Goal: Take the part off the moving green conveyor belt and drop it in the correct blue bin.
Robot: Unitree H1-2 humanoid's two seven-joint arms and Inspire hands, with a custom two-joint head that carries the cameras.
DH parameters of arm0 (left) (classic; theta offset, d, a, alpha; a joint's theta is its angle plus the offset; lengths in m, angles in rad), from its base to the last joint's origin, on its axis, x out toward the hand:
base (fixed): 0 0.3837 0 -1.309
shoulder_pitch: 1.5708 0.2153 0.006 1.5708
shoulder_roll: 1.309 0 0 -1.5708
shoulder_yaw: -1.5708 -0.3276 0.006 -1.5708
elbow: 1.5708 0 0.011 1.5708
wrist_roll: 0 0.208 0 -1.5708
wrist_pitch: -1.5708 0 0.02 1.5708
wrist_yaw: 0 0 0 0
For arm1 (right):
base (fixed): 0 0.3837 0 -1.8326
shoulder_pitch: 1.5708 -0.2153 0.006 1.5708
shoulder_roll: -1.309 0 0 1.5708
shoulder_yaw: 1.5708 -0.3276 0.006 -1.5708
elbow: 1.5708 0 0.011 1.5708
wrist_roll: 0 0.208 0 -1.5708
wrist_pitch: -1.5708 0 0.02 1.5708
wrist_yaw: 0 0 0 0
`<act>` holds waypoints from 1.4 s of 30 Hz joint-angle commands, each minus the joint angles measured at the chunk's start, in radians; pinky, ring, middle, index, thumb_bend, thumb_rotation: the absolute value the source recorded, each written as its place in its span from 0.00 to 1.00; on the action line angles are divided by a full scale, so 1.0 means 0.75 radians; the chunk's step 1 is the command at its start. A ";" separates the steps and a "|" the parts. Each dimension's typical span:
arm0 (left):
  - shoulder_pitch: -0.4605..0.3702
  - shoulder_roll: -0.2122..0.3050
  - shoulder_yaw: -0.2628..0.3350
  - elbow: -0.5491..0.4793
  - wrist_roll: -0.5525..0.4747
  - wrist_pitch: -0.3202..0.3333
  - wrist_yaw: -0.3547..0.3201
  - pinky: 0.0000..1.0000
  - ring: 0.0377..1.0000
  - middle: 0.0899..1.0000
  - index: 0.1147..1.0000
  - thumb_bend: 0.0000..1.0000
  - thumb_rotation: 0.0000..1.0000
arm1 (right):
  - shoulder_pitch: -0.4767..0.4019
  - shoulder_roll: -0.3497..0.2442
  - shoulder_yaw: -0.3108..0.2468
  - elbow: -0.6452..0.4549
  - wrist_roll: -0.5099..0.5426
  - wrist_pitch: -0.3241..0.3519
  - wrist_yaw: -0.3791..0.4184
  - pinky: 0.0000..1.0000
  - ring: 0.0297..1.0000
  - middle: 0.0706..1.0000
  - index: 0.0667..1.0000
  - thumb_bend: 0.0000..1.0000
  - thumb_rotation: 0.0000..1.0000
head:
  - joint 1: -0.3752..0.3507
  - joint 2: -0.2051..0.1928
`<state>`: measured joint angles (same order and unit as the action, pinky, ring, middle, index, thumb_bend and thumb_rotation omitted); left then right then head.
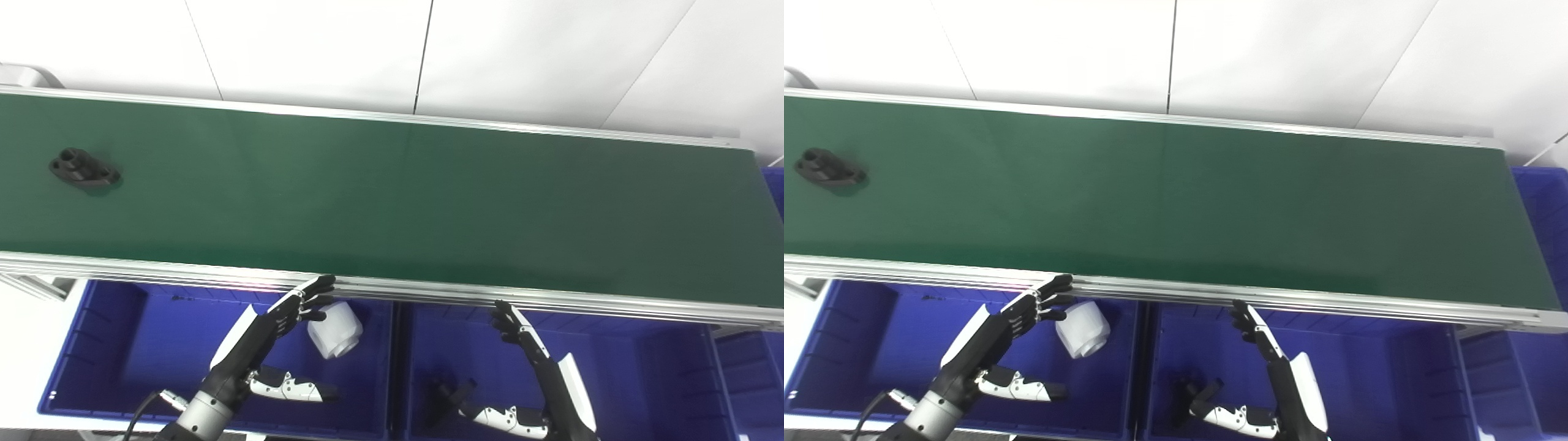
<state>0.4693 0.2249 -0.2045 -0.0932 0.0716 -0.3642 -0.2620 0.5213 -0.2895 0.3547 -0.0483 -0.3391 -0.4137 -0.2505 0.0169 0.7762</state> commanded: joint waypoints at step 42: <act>-0.097 0.010 -0.246 0.222 0.074 -0.141 0.290 0.66 0.75 0.78 0.74 0.90 0.13 | -0.156 -0.247 0.361 0.253 0.117 -0.075 -0.484 0.73 0.82 0.86 0.95 0.80 0.26 | 0.470 -0.422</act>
<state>0.4045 0.2305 -0.3805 0.0797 0.1373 -0.4333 -0.0612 0.4116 -0.4594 0.6193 0.1477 -0.2504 -0.4211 -0.5826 0.3682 0.4588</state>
